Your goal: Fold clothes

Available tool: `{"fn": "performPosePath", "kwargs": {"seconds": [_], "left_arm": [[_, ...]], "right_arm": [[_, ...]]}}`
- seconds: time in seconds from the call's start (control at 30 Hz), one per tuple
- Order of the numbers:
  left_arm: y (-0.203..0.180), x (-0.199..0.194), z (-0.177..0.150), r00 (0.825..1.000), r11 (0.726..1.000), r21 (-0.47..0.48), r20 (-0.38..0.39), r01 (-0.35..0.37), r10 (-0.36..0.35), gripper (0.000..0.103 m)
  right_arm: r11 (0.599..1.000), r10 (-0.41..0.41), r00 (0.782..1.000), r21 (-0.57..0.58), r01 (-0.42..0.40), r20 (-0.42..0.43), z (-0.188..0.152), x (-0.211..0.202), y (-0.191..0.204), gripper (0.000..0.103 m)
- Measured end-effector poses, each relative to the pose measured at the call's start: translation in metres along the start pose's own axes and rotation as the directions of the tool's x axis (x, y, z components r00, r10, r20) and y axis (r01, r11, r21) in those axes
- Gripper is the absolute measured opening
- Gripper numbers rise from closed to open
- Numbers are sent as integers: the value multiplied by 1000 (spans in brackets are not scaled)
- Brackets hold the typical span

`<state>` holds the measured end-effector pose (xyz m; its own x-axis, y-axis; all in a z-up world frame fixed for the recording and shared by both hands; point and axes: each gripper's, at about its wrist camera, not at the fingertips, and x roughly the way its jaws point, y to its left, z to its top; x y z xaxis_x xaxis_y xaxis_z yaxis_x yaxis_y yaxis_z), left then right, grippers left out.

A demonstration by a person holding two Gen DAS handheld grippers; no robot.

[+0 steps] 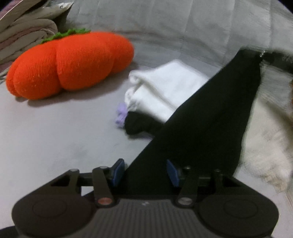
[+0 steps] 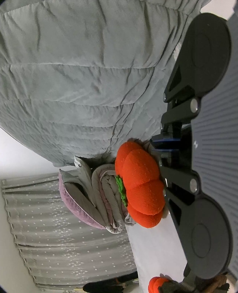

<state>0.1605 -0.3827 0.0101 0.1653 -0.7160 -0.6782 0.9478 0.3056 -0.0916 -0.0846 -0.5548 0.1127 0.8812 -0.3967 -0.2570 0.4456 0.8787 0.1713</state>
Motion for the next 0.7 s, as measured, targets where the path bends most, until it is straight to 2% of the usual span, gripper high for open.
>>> {"fn": "performPosePath", "kwargs": {"seconds": [0.03,0.1,0.13,0.27,0.5,0.63,0.7], "left_arm": [[-2,3,0,1000,1000,7,0,-16,16,49],[-5,4,2,1000,1000,14,14,-16,16,25],[-6,3,2,1000,1000,13,17,-11,11,6],[-13,-2,2,998,996,63,36,-61,59,4],[-7,-36,13,978,993,-8,171,-117,116,3],[-11,-18,11,973,983,0,139,-186,184,4],[-15,-11,7,972,981,0,133,-194,192,4]], "right_arm": [[1000,3,1000,-1,-3,-1,0,0,1,9],[1000,2,1000,-10,-2,-2,0,0,2,9],[1000,-2,1000,-16,2,-1,0,0,3,9],[1000,-11,1000,-22,11,20,1,-2,5,9],[999,-39,995,-31,42,89,9,-9,9,9],[995,-86,996,-45,87,31,3,9,6,9],[991,-118,993,-66,118,-9,-4,21,6,9]]}}
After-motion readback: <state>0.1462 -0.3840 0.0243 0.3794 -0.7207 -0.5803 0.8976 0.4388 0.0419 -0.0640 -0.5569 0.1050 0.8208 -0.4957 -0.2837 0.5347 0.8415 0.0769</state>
